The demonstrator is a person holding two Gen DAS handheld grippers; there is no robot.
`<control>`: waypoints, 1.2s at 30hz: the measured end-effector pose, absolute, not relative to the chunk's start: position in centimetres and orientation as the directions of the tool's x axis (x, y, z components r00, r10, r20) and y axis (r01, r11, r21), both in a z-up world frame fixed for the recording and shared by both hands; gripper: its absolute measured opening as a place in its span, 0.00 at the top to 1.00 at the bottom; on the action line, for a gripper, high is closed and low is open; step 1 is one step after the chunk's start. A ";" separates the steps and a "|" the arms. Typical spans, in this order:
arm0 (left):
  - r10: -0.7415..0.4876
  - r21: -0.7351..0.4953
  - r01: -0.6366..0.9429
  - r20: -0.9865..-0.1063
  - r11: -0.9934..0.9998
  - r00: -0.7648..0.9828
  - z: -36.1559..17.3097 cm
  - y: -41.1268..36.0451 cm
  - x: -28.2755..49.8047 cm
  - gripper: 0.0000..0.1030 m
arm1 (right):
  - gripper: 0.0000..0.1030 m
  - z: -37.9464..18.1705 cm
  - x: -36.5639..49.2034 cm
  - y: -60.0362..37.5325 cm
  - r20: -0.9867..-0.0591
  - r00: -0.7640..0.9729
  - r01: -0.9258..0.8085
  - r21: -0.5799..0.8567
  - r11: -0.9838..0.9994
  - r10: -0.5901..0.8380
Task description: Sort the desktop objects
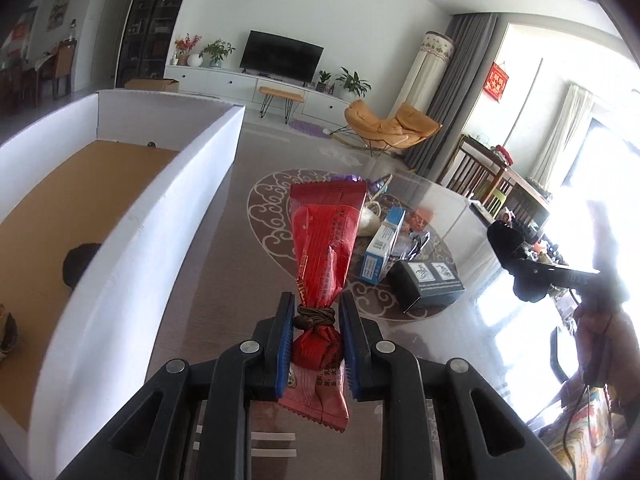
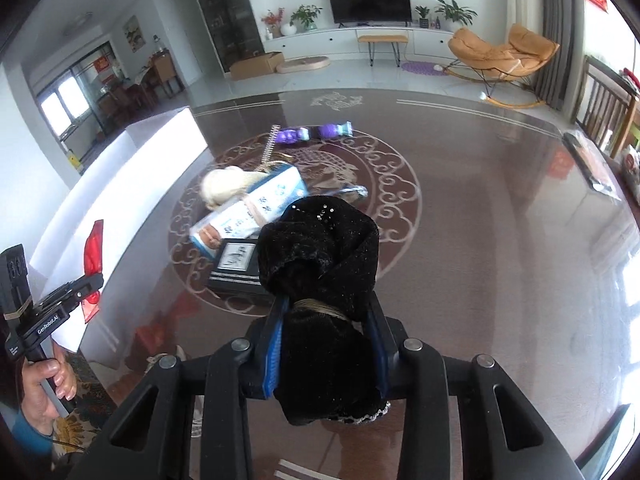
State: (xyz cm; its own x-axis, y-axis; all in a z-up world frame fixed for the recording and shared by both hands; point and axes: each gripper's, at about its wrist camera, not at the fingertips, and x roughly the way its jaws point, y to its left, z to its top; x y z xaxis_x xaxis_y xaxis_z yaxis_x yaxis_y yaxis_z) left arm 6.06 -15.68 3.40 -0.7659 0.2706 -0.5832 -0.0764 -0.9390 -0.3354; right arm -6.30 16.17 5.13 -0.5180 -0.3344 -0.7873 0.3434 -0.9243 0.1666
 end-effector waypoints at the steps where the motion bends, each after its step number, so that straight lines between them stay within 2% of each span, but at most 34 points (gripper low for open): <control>1: 0.265 -0.343 -0.073 -0.557 -0.936 -0.787 4.7 -16.6 6.9 0.79 | 0.65 6.0 -5.7 14.4 -0.775 -0.516 0.381 0.174 -0.908 -0.365; 4: 0.222 -0.356 -0.036 -0.498 -0.934 -0.838 8.3 -20.7 9.1 0.79 | 0.65 8.5 -5.1 7.4 -0.733 -0.486 0.504 0.211 -0.838 -0.477; 8: 0.123 -0.352 0.070 -0.498 -0.933 -0.859 10.7 -28.1 10.1 0.79 | 0.65 10.9 -4.4 -3.6 -0.677 -0.386 0.650 0.283 -0.705 -0.627; 11: 0.012 -0.280 0.178 -0.565 -0.943 -0.825 10.5 -33.5 9.1 0.79 | 0.65 11.5 -3.1 -12.3 -0.666 -0.308 0.739 0.283 -0.611 -0.680; 16: -0.031 -0.221 0.302 -0.759 -0.927 -0.650 6.3 -40.0 5.6 0.78 | 0.62 8.9 -0.3 -23.9 -0.710 -0.181 0.821 0.273 -0.502 -0.681; 18: -0.056 -0.173 0.360 -0.837 -0.917 -0.544 3.8 -41.2 4.5 0.77 | 0.53 6.6 0.0 -26.8 -0.756 -0.133 0.823 0.276 -0.497 -0.640; 19: -0.066 -0.161 0.381 -0.853 -0.910 -0.518 2.9 -41.5 4.4 0.77 | 0.42 5.5 -0.1 -27.6 -0.773 -0.119 0.817 0.280 -0.503 -0.624; 20: -0.074 -0.157 0.398 -0.859 -0.904 -0.507 2.4 -41.6 4.6 0.75 | 0.36 4.8 0.0 -27.9 -0.777 -0.116 0.812 0.284 -0.509 -0.619; 21: -0.085 -0.158 0.409 -0.852 -0.899 -0.517 2.2 -41.6 5.1 0.73 | 0.35 4.5 0.1 -27.8 -0.769 -0.124 0.806 0.290 -0.515 -0.627; 22: -0.091 -0.167 0.413 -0.838 -0.895 -0.537 2.2 -41.5 5.6 0.62 | 0.35 4.6 0.1 -27.2 -0.753 -0.129 0.800 0.305 -0.516 -0.645; 23: -0.101 -0.175 0.417 -0.822 -0.892 -0.561 2.4 -41.3 6.2 0.48 | 0.30 4.9 0.1 -26.3 -0.733 -0.134 0.797 0.321 -0.512 -0.667; 25: -0.135 -0.176 0.420 -0.778 -0.890 -0.613 3.2 -40.2 7.4 0.33 | 0.20 6.1 0.5 -23.9 -0.691 -0.194 0.799 0.301 -0.520 -0.697; 26: -0.151 -0.172 0.413 -0.753 -0.894 -0.640 3.8 -39.2 8.0 0.33 | 0.13 6.6 0.8 -22.3 -0.669 -0.244 0.803 0.267 -0.534 -0.702; 28: -0.155 -0.172 0.383 -0.710 -0.908 -0.687 5.6 -37.0 8.3 0.32 | 0.07 7.6 1.1 -18.1 -0.634 -0.361 0.790 0.181 -0.585 -0.684; 33: -0.011 -0.224 0.190 -0.618 -0.956 -0.786 9.4 -29.8 8.2 0.30 | 0.06 4.7 0.4 -7.1 -0.635 -0.571 0.642 0.050 -0.765 -0.521; 36: 0.087 -0.214 0.047 -0.575 -0.976 -0.813 11.1 -24.2 8.3 0.16 | 0.06 1.8 0.0 -0.2 -0.693 -0.624 0.504 -0.003 -0.864 -0.361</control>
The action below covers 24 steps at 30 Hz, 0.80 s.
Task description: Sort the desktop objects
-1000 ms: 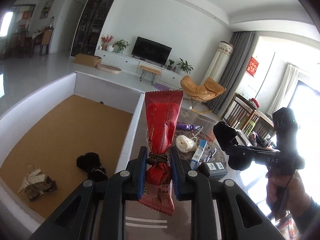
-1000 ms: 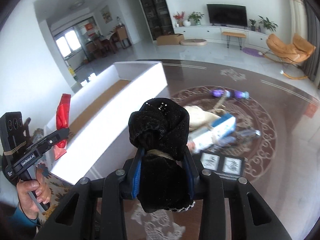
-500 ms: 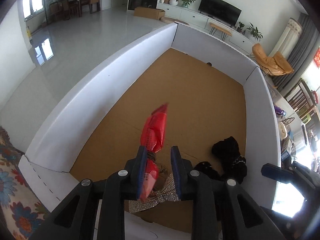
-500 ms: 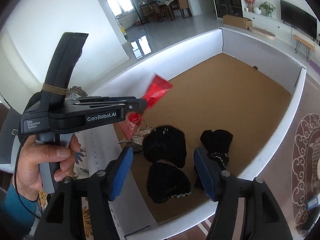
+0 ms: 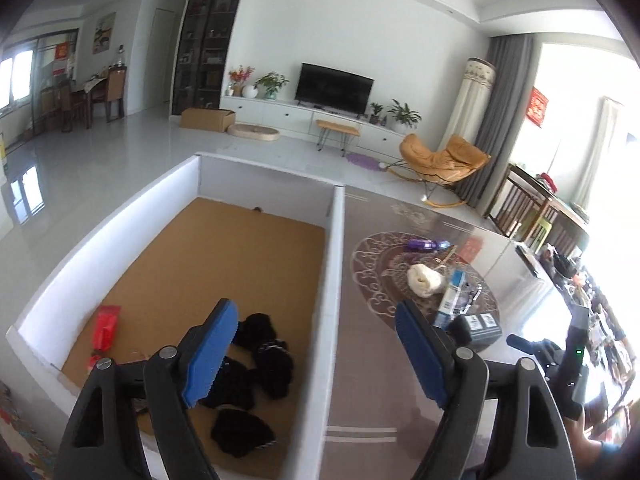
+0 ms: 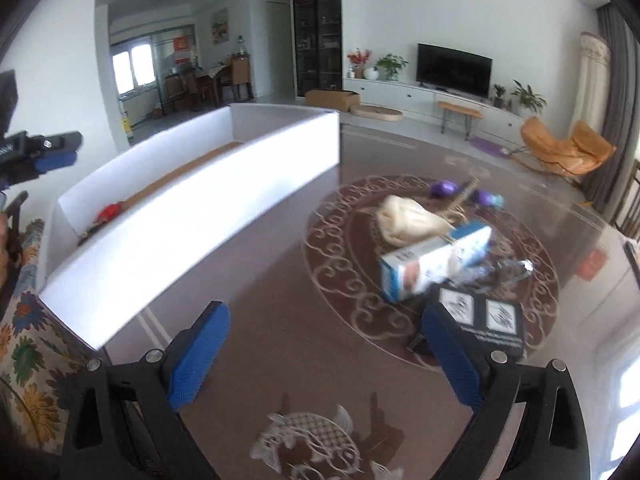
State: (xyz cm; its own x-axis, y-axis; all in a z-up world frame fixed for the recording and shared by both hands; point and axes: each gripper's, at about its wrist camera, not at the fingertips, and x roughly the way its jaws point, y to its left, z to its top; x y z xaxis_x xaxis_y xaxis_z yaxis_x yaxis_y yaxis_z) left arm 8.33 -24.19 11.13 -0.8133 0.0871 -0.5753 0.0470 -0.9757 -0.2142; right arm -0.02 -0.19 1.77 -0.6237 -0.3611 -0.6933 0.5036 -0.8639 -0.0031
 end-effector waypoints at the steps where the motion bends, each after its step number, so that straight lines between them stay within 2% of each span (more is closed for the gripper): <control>1: 0.121 -0.212 0.001 -0.564 -0.977 -0.817 11.5 -22.4 8.3 0.09 | 0.06 0.9 -0.3 1.9 -0.720 -0.622 0.460 -0.018 -0.888 -0.308; 4: 0.221 -0.211 -0.118 -0.572 -0.970 -0.790 11.1 -17.3 7.7 0.03 | 0.06 -1.5 -1.1 7.3 -0.782 -0.585 0.368 -0.020 -0.930 -0.215; 8: 0.239 -0.187 -0.152 -0.667 -0.970 -0.705 6.6 -11.7 4.9 0.03 | 0.06 -3.2 -1.6 12.5 -0.826 -0.543 0.293 -0.015 -0.956 -0.154; 13: 0.175 -0.136 -0.111 -0.780 -0.984 -0.601 -0.1 -8.1 2.1 0.03 | 0.05 -4.0 -2.6 14.5 -0.832 -0.534 0.258 0.007 -0.966 -0.149; 16: 0.155 -0.118 -0.100 -0.796 -0.988 -0.586 -1.9 -7.4 1.9 0.03 | 0.04 -4.0 -3.2 14.1 -0.832 -0.533 0.277 0.000 -0.961 -0.154; 17: 0.147 -0.110 -0.099 -0.797 -0.989 -0.585 -2.3 -7.2 1.5 0.03 | 0.00 -4.0 -3.3 14.0 -0.834 -0.531 0.288 -0.012 -0.958 -0.149; 24: 0.090 -0.067 -0.060 -0.814 -0.996 -0.574 -4.0 -6.5 -2.0 0.03 | 0.00 -4.9 -3.2 13.7 -0.810 -0.564 0.291 -0.011 -0.957 -0.162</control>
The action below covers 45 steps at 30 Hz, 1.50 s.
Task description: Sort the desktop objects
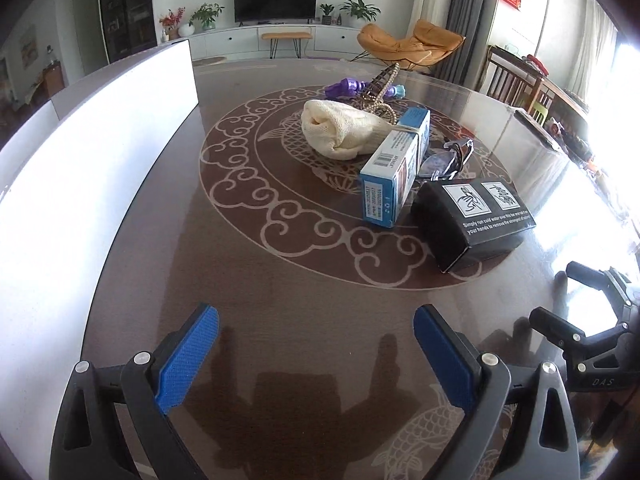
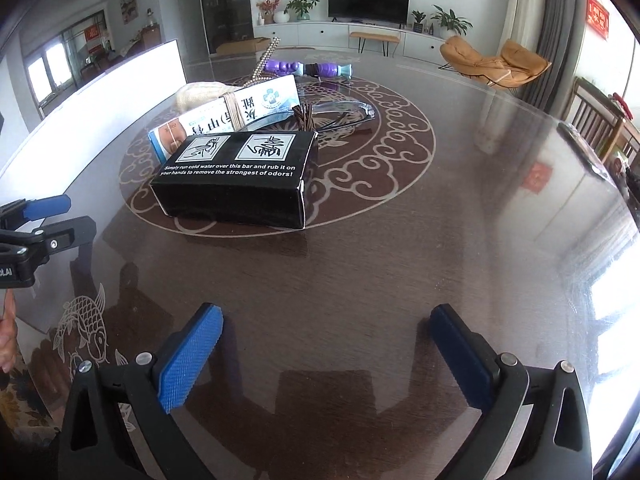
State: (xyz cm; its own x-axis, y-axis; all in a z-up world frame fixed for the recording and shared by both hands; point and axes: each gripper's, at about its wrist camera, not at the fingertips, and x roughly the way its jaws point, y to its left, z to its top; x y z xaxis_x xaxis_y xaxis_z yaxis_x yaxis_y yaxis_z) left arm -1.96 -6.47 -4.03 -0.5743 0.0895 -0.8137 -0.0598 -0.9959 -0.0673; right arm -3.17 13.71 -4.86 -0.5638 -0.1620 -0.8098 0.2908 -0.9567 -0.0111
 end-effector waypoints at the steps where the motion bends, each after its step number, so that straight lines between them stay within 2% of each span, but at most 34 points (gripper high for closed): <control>1: 0.087 -0.069 -0.053 -0.818 -0.996 -0.569 -4.4 -6.4 -2.6 0.03 | 0.00 -4.9 -3.3 13.6 -0.810 -0.564 0.292 -0.011 -0.956 -0.163; 7: 0.024 0.007 -0.053 -0.818 -0.999 -0.575 -5.2 -5.4 -4.6 0.02 | 0.00 -4.9 -3.4 13.6 -0.809 -0.565 0.291 -0.008 -0.957 -0.165; 9: 0.031 0.003 -0.059 -0.818 -0.998 -0.574 -5.3 -5.4 -4.8 0.00 | 0.00 -4.9 -3.3 13.7 -0.808 -0.565 0.291 -0.006 -0.957 -0.166; 30: 0.030 0.003 -0.057 -0.815 -0.998 -0.579 -5.3 -5.5 -4.6 0.00 | 0.00 -4.8 -3.0 14.0 -0.803 -0.577 0.258 -0.010 -0.966 -0.146; 36: 0.089 0.006 -0.164 -0.821 -0.986 -0.565 -5.3 -6.5 -4.9 0.00 | 0.00 -4.8 -2.9 14.1 -0.803 -0.577 0.257 -0.009 -0.966 -0.146; 43: 0.060 0.002 -0.107 -0.815 -0.994 -0.576 -5.3 -8.0 -4.9 0.00 | 0.00 -4.8 -3.1 14.1 -0.805 -0.577 0.248 -0.009 -0.969 -0.140; 45: 0.061 0.001 -0.106 -0.815 -0.994 -0.577 -5.3 -8.1 -4.9 0.00 | 0.00 -4.3 -3.5 14.4 -0.801 -0.574 0.210 0.055 -0.976 -0.169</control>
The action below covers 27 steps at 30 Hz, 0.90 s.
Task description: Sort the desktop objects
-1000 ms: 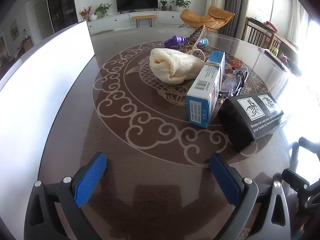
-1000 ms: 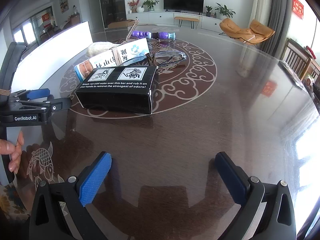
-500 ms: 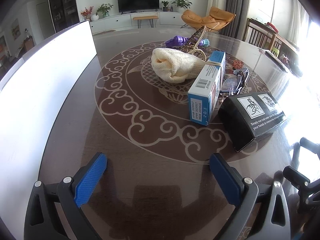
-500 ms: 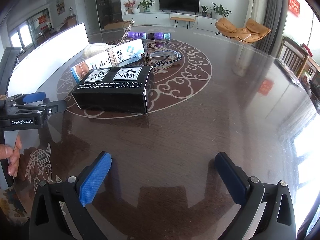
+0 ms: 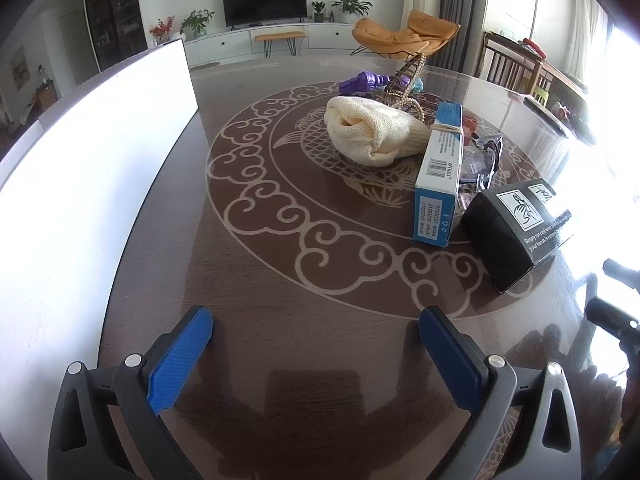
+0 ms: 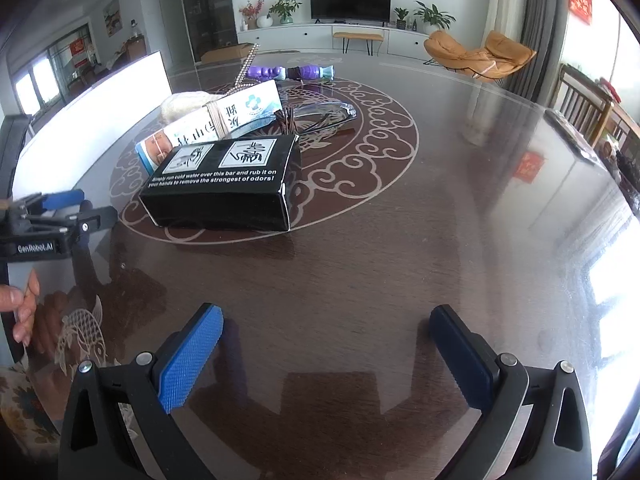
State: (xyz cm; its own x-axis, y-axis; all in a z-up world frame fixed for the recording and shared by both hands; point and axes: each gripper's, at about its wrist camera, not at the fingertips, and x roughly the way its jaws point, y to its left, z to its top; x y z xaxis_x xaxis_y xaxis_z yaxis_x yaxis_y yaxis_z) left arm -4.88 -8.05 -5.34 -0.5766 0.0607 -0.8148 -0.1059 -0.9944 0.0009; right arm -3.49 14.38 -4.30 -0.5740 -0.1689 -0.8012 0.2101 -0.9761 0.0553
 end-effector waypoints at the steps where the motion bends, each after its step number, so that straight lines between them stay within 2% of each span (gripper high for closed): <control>1: 0.061 0.001 -0.106 -0.815 -0.994 -0.577 -5.3 -8.1 -4.9 0.00 | 0.00 -3.5 -3.6 14.4 -0.783 -0.589 0.189 0.108 -0.976 -0.201; 3: 0.061 0.001 -0.106 -0.815 -0.994 -0.576 -5.3 -8.1 -4.9 0.00 | 0.00 -1.5 -4.0 13.1 -0.733 -0.637 0.191 0.149 -0.970 -0.238; 5: 0.061 0.001 -0.105 -0.815 -0.994 -0.576 -5.3 -8.1 -4.9 0.00 | 0.00 0.1 -5.1 10.1 -0.714 -0.660 0.243 0.089 -0.966 -0.231; 8: 0.061 0.000 -0.106 -0.815 -0.994 -0.576 -5.3 -8.1 -4.9 0.00 | 0.00 0.4 -7.4 5.2 -0.738 -0.635 0.342 -0.001 -0.940 -0.230; 13: 0.061 0.000 -0.106 -0.815 -0.994 -0.577 -5.4 -8.0 -4.8 0.00 | 0.00 -1.7 -9.2 2.7 -0.766 -0.633 0.385 -0.183 -0.905 -0.114; 19: 0.061 0.000 -0.105 -0.815 -0.994 -0.577 -5.4 -8.0 -4.9 0.00 | 0.00 -2.5 -6.5 10.6 -0.773 -0.632 0.294 -0.164 -0.942 -0.063; 25: 0.059 0.001 -0.104 -0.815 -0.995 -0.577 -5.4 -8.0 -4.9 0.00 | 0.00 -4.3 -2.3 16.0 -0.813 -0.575 0.270 -0.080 -0.960 -0.094; 27: 0.054 0.003 -0.099 -0.816 -0.995 -0.575 -5.4 -7.9 -4.9 0.00 | 0.00 -4.8 -1.7 17.3 -0.812 -0.566 0.256 -0.012 -0.967 -0.140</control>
